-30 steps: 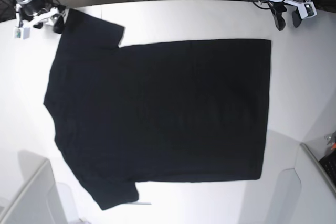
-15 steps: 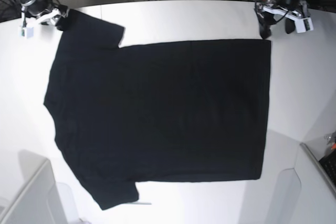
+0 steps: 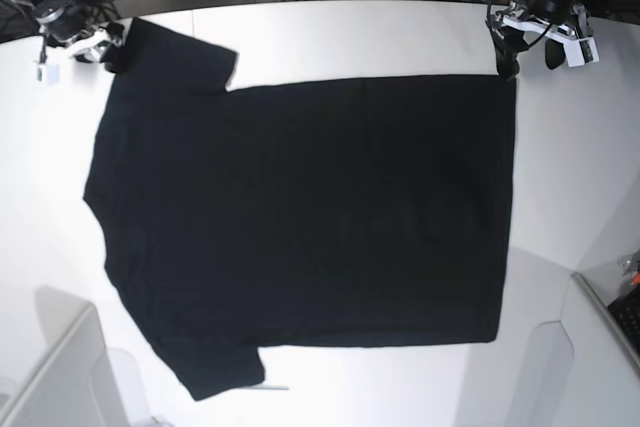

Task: Fold the T-shirt properly
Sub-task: 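Move both grippers down to the shoulder corners of the black T-shirt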

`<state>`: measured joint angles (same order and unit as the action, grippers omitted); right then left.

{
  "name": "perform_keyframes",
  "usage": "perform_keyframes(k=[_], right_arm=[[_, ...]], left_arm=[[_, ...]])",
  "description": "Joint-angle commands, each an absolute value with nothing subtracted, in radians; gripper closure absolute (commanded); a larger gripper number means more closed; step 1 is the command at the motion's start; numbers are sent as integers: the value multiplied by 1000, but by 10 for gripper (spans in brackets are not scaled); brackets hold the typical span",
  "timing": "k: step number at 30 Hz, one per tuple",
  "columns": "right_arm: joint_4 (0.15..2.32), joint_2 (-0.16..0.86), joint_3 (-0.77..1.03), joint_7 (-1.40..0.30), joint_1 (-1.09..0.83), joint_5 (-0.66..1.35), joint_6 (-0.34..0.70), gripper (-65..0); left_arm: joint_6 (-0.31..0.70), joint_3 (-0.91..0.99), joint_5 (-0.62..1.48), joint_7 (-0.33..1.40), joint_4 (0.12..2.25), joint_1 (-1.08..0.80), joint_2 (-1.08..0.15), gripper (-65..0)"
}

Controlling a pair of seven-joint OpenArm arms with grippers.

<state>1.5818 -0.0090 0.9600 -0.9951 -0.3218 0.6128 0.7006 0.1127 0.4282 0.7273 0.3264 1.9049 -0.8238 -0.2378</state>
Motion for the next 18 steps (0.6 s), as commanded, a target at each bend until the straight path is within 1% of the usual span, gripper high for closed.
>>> perform_keyframes(k=[1,5,9,13,18], right_arm=[[1575,-16,923,-1064,-334,579,698,-434],[1572,-19,877,-1063,-343,581,698,-434],[1570,-21,877,-1063,-344,579,698,-432],[1570,-21,875,-1064,-349,579,698,-432],[1570,-41,874,-1066,-363,579,698,-432]], left_arm=[[120,433,731,308,1919,-835,-245,-533],[120,433,731,308,1919,-835,-245,-533],[120,433,731,308,1919,-834,-245,-533],[120,433,739,308,1877,-809,-240,-533],[120,433,739,308,1819,-773,-206,-533]])
